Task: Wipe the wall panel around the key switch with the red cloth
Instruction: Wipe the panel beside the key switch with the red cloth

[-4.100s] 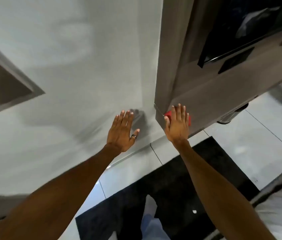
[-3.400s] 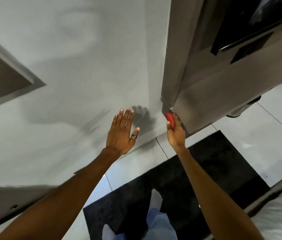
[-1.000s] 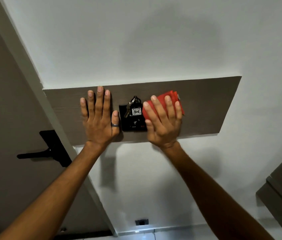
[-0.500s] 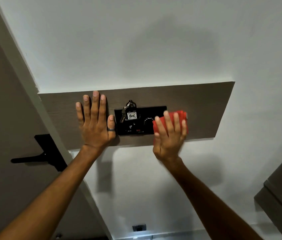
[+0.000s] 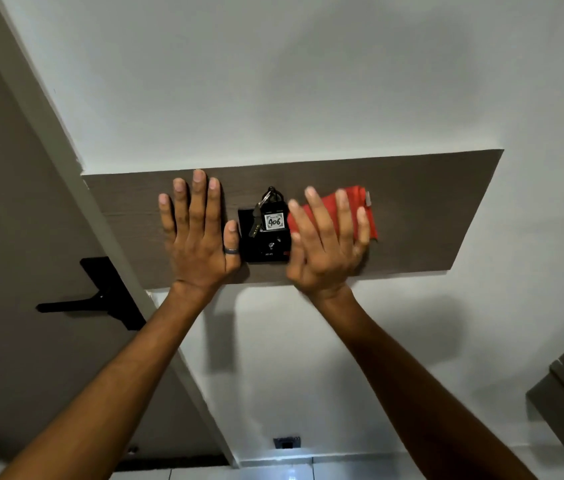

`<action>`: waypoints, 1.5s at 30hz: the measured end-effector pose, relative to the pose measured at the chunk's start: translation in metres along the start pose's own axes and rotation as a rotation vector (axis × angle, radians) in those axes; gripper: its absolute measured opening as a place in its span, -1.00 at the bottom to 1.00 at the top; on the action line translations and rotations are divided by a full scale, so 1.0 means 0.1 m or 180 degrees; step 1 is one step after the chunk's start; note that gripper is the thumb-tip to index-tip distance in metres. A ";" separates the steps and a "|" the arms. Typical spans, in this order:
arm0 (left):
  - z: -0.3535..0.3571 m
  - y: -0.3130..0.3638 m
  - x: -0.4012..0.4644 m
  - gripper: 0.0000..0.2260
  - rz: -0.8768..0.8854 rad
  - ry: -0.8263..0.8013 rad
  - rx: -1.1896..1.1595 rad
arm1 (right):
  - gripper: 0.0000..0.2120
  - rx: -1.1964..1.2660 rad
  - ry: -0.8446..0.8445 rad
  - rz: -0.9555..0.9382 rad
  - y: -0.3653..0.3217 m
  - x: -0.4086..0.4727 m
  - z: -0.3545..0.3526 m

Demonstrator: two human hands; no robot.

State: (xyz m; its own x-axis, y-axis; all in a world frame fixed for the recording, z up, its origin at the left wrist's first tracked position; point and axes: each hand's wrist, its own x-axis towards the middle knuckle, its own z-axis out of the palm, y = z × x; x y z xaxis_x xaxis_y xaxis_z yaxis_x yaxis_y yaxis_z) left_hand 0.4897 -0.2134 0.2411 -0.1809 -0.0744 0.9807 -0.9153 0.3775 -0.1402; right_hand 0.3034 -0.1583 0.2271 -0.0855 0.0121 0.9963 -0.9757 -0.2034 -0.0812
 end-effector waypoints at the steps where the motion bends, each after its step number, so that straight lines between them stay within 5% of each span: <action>1: 0.01 0.00 0.00 -0.45 -0.0010 -0.0026 -0.0019 | -0.59 -0.0002 -0.0005 0.0083 -0.03 0.07 0.05; 9: 0.01 0.00 -0.01 -0.45 -0.0007 0.0021 0.0010 | -0.51 -0.0286 -0.0689 -0.0639 0.33 -0.63 -0.19; 14: 0.02 -0.01 -0.02 -0.45 -0.0076 -0.0036 0.0009 | -0.52 0.0005 -0.0238 -0.1035 0.48 -0.20 -0.09; 19: 0.06 -0.03 -0.05 -0.44 -0.0098 -0.0036 -0.0049 | -0.56 0.0088 -0.0040 -0.0441 0.20 0.09 0.10; 24: 0.05 -0.04 -0.06 -0.44 -0.0016 0.0009 0.0091 | -0.63 -0.0020 -0.0018 -0.0651 0.41 -0.31 -0.05; 28: 0.05 -0.02 -0.02 -0.45 -0.0043 0.0014 0.0017 | -0.60 -0.0117 0.0146 0.0356 -0.07 -0.28 0.08; 33: 0.05 -0.02 -0.04 -0.45 -0.0018 0.0060 0.0037 | -0.60 0.0034 -0.0046 -0.0501 0.30 -0.08 -0.01; 37: 0.03 -0.02 -0.03 -0.45 -0.0031 0.0035 -0.0021 | -0.60 -0.0101 0.0115 0.0305 -0.09 0.00 0.06; 42: 0.04 -0.02 -0.07 -0.45 -0.0067 0.0010 -0.0008 | -0.56 0.0016 -0.0035 -0.0468 0.25 -0.04 0.02; 45: 0.04 -0.02 -0.03 -0.45 -0.0070 0.0023 0.0044 | -0.57 -0.0148 0.0042 0.0455 -0.07 -0.05 0.09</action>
State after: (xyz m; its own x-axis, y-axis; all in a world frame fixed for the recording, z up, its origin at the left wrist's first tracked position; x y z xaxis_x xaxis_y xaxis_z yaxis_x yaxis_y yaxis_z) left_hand 0.4905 -0.2179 0.2379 -0.1583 -0.0759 0.9845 -0.9240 0.3629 -0.1206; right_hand 0.3126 -0.1654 0.2231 -0.2264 -0.0008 0.9740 -0.9617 -0.1584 -0.2237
